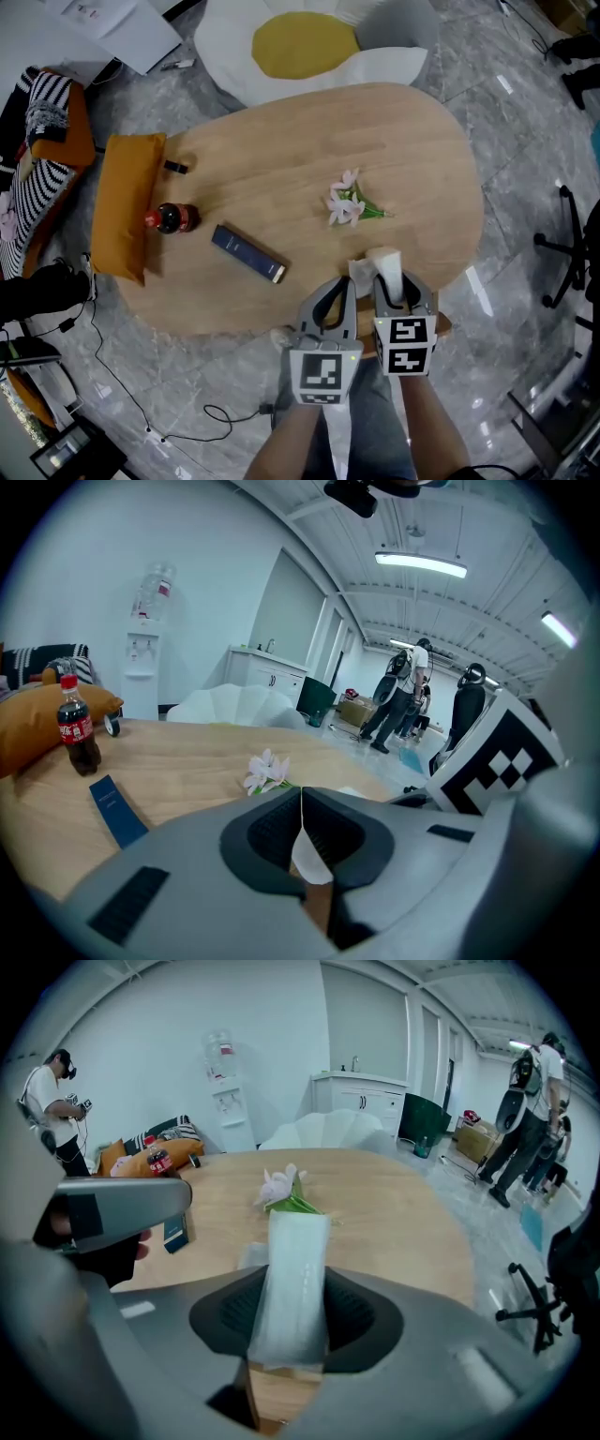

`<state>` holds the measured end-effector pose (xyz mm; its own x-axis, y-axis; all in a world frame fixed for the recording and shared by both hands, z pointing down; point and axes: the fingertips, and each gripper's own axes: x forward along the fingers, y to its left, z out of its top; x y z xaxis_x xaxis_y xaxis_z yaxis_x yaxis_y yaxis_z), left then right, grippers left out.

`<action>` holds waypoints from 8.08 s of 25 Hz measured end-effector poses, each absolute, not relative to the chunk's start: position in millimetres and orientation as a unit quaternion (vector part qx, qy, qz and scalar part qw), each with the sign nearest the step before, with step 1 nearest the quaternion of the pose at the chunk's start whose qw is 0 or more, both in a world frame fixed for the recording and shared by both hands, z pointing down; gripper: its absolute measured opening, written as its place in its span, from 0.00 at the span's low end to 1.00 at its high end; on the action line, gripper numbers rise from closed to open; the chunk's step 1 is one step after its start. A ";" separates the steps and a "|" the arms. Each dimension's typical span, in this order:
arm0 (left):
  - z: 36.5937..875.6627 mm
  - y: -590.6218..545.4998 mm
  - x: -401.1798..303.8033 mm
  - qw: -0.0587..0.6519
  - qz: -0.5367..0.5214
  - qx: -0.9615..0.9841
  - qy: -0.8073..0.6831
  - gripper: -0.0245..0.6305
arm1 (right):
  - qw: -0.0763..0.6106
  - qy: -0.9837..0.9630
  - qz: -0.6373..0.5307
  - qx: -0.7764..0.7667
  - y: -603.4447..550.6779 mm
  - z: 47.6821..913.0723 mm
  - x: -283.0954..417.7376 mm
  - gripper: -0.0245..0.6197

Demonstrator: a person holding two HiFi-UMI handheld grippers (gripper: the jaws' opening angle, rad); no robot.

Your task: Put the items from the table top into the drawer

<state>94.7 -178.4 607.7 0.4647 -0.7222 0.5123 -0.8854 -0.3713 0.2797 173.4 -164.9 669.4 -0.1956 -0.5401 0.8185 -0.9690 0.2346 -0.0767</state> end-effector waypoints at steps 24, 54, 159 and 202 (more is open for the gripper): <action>598.5 -149.2 55.8 0.261 0.157 0.796 -0.524 0.05 | 0.288 -0.754 0.328 0.491 -138.6 627.4 137.8 0.26; 610.5 -100.9 6.2 0.271 0.186 0.774 -0.541 0.05 | 0.296 -0.768 0.367 0.433 -64.9 637.0 83.9 0.26; 674.5 -91.3 13.2 0.321 0.198 0.767 -0.519 0.05 | 0.278 -0.658 0.529 0.458 -22.8 791.4 85.2 0.63; 544.2 -121.8 -3.9 0.269 0.131 0.788 -0.538 0.06 | 0.169 -0.786 0.361 0.473 -115.7 564.4 62.2 0.73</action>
